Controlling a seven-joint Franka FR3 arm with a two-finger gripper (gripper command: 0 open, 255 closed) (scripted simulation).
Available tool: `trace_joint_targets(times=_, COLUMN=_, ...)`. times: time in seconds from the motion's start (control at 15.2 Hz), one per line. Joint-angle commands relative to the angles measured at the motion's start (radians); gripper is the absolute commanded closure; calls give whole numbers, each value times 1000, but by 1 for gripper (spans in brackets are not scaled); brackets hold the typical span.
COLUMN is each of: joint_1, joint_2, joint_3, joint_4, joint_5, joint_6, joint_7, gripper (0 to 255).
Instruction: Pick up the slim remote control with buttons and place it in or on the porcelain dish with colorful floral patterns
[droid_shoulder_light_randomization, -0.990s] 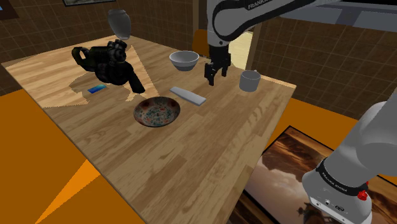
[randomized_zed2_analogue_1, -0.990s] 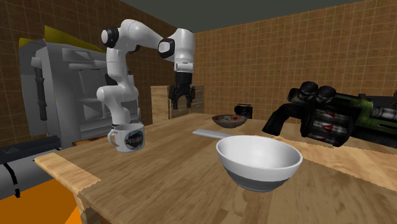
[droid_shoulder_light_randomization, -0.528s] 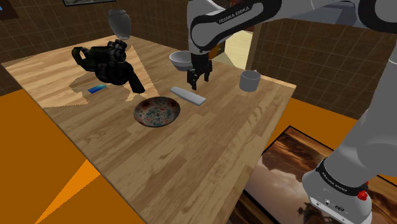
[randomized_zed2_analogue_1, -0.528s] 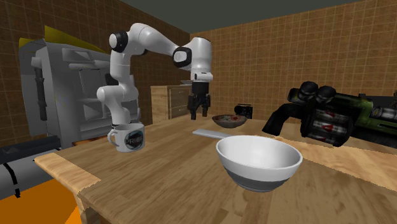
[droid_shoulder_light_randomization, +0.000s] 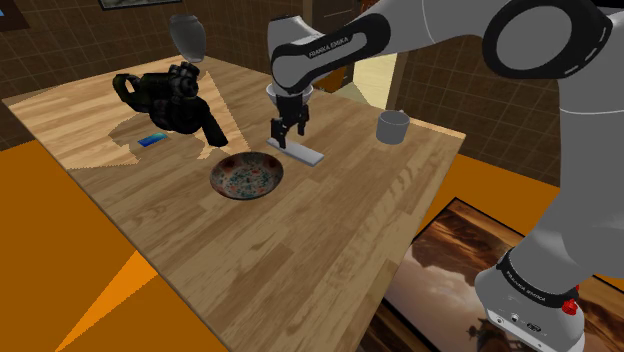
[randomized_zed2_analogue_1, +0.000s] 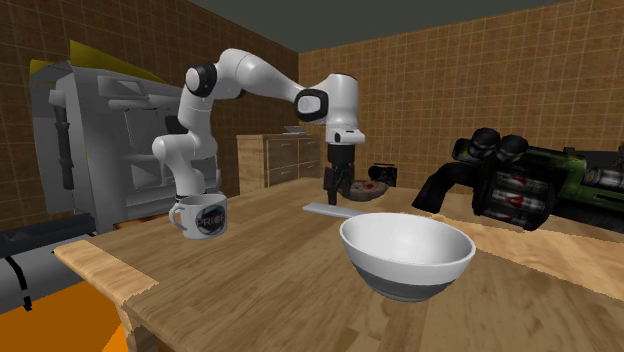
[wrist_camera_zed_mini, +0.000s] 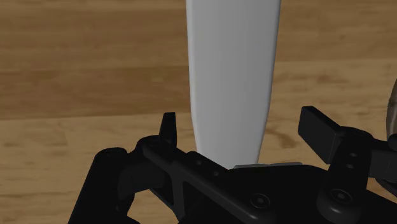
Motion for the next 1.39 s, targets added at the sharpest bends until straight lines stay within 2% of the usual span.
trace_joint_targets(times=0.0, joint_1=0, joint_2=13, joint_3=-1, joint_4=-4, joint_5=-1, joint_6=18, joint_7=0, gripper=0)
trace_joint_targets(times=0.33, joint_1=1, joint_2=37, joint_3=-3, joint_4=-30, joint_5=-5, joint_6=68, joint_7=2, gripper=0)
trace_joint_targets(times=0.79, joint_1=1, joint_2=38, joint_3=-3, joint_4=-29, joint_5=-5, joint_6=67, joint_7=2, gripper=0)
trace_joint_targets(times=0.86, joint_1=1, joint_2=38, joint_3=-3, joint_4=-29, joint_5=-5, joint_6=67, joint_7=2, gripper=255)
trace_joint_targets(times=1.32, joint_1=1, joint_2=38, joint_3=-3, joint_4=-29, joint_5=-5, joint_6=67, joint_7=2, gripper=255)
